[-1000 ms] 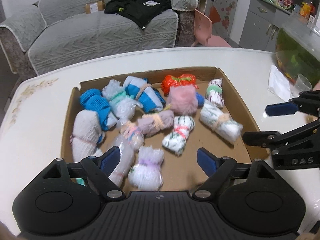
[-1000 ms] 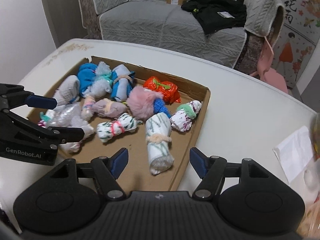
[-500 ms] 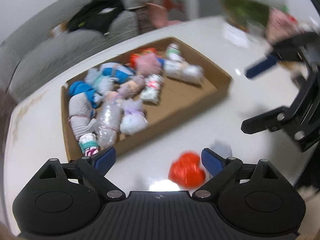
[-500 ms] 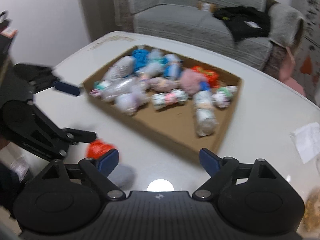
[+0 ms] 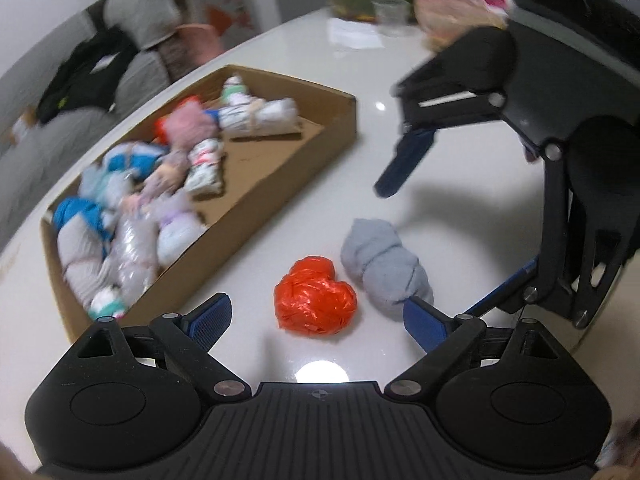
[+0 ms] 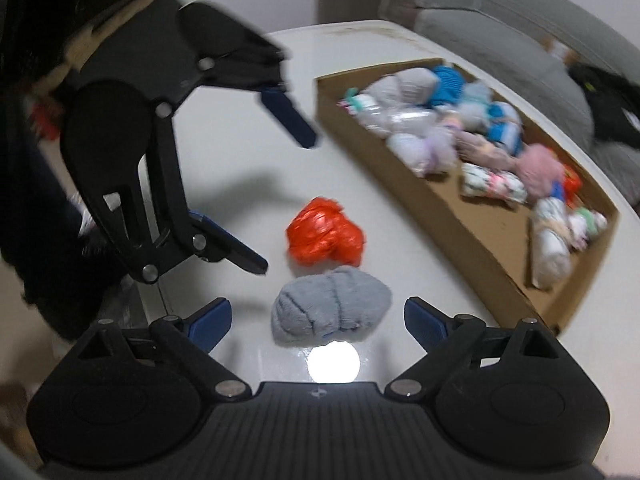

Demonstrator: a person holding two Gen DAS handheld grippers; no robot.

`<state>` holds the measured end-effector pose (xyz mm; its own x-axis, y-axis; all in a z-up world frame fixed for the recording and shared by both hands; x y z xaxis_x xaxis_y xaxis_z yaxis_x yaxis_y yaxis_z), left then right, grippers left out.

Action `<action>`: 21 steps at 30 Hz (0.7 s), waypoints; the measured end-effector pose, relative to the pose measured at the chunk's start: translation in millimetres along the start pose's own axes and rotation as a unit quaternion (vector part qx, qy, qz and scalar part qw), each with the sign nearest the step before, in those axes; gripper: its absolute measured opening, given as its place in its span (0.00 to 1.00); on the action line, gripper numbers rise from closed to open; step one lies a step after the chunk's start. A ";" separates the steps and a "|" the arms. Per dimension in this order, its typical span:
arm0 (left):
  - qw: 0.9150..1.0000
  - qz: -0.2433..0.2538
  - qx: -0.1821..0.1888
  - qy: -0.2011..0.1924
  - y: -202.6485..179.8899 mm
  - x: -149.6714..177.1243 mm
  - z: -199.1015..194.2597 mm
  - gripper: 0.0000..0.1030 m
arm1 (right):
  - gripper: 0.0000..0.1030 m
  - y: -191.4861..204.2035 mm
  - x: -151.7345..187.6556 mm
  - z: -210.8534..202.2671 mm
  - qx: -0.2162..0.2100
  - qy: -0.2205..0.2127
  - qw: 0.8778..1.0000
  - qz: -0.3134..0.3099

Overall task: Organize objects
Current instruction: 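Move both open tools back to the red packet and grey sock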

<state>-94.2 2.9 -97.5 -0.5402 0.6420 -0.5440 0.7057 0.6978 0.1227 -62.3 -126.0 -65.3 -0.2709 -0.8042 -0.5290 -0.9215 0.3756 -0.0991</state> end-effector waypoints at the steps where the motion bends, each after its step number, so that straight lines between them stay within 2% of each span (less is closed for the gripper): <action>1: 1.000 0.009 -0.003 0.000 -1.2 0.1 4.1 0.93 | 0.88 0.8 1.4 2.6 -0.003 0.000 1.000 -0.006; 9: 1.000 0.010 0.021 -0.014 14.8 1.8 22.0 0.93 | 0.86 -7.1 5.1 17.8 -0.015 0.004 1.000 0.000; 14: 0.999 0.014 0.041 -0.009 18.2 5.9 31.6 0.90 | 0.72 -17.2 8.1 20.9 -0.014 0.010 1.000 0.017; 21: 0.998 0.038 0.049 -0.019 12.6 6.9 36.7 0.89 | 0.72 -18.6 9.8 24.1 -0.004 0.006 1.000 0.000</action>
<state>-72.2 4.5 -130.2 -0.4670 0.6776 -0.5681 0.7864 0.6120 0.0836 -41.1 -129.8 -88.9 -0.2737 -0.8102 -0.5183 -0.9239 0.3712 -0.0925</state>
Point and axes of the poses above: each gripper's, at about its wrist camera, not at the fingertips, and z roughly the way its jaws point, y to its left, x to its underside, the point moved 2 cm from there along z, roughly the way its jaws point, and after that the axes turned 6 degrees about -z, right-handed, at the moved point
